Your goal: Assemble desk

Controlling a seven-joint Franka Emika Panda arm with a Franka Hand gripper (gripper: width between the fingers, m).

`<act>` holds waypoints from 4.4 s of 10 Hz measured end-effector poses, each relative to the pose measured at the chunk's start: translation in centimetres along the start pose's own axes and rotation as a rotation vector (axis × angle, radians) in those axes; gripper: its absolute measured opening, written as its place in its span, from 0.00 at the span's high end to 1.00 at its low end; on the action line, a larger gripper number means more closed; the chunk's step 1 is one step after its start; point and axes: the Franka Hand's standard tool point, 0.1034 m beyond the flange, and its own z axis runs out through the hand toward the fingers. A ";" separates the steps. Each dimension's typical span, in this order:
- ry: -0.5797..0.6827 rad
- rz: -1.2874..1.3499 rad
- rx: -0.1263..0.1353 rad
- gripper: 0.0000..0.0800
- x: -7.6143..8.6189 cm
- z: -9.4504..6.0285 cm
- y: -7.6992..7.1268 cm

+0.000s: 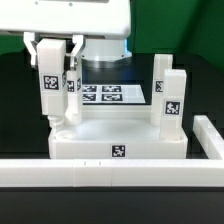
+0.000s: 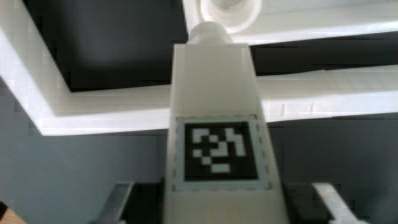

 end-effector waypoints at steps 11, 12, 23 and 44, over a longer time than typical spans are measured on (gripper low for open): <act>0.010 0.013 -0.016 0.64 -1.5 1.0 -1.0; 0.009 0.013 -0.016 0.64 -1.5 1.0 -1.0; 0.009 0.013 -0.016 0.64 -1.5 1.0 -1.0; 0.083 0.001 -0.075 0.64 -1.9 2.6 0.3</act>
Offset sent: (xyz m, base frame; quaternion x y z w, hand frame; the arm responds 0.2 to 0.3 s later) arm 0.0000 0.0000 0.0000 0.0000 0.0000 0.0000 1.0000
